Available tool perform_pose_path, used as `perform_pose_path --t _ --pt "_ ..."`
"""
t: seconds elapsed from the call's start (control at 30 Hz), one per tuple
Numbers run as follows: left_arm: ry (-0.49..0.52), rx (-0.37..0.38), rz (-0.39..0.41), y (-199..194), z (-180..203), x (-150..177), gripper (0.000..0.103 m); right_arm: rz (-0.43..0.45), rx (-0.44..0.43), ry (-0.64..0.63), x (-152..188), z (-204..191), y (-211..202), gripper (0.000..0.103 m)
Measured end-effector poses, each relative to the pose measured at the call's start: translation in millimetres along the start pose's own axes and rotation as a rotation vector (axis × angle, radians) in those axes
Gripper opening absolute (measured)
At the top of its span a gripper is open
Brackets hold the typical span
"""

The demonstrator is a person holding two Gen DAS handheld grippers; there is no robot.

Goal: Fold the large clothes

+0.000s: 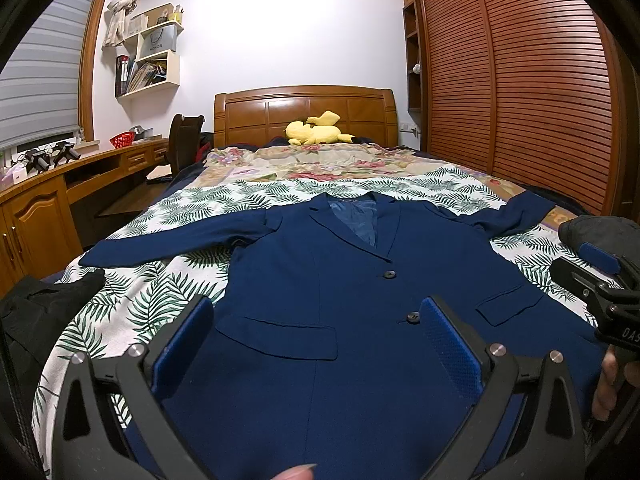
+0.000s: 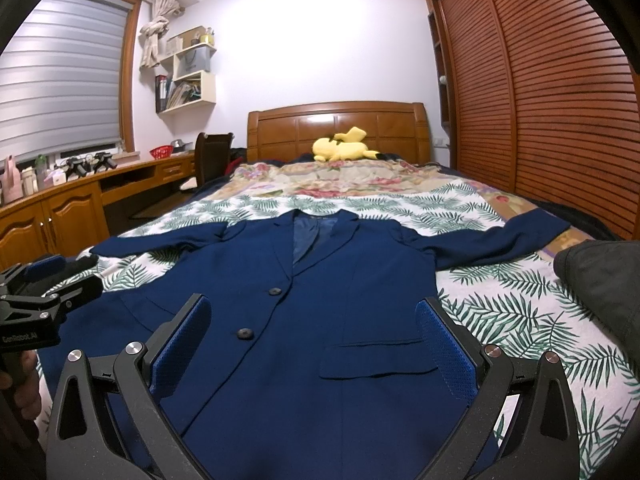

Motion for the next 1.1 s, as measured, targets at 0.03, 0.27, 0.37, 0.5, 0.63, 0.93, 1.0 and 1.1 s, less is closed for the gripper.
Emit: perform_pose_path --t 0.03,0.27,0.37,0.5,0.63,0.93,1.0,1.1 --pt "0.000 0.001 0.000 0 0 0 0.103 0.000 0.000 0.001 0 0 0 0.103" --pt "0.002 0.001 -0.001 0 0 0 0.103 -0.001 -0.002 0.002 -2 -6 -1 0.103" --pt "0.013 -0.014 -0.004 1 -3 1 0.103 -0.002 -0.008 0.002 -3 -10 -3 0.103" --pt "-0.012 -0.025 -0.017 2 -16 3 0.103 -0.017 -0.052 0.008 -1 -28 -10 0.103" --pt "-0.010 -0.039 -0.024 0 -22 3 0.103 -0.030 -0.083 -0.019 -3 -46 -11 0.103" --pt "-0.035 -0.063 -0.038 -14 -43 5 0.103 -0.081 -0.174 -0.062 -1 -68 5 0.103" --pt "-0.044 -0.075 -0.046 -18 -51 4 0.103 -0.091 -0.186 -0.078 -1 -76 9 0.103" --pt "-0.063 -0.083 -0.054 -23 -65 2 0.103 -0.105 -0.208 -0.106 -4 -91 17 0.103"
Point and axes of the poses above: each gripper's, at about its wrist camera, not at the fingertips, and y roughly the way its jaws point, z to its right, x to its underside, the point moved 3 cm from there along y, roughly the way its jaws point, and after that the axes turned 2 degrees about x, right-handed, at the moved point
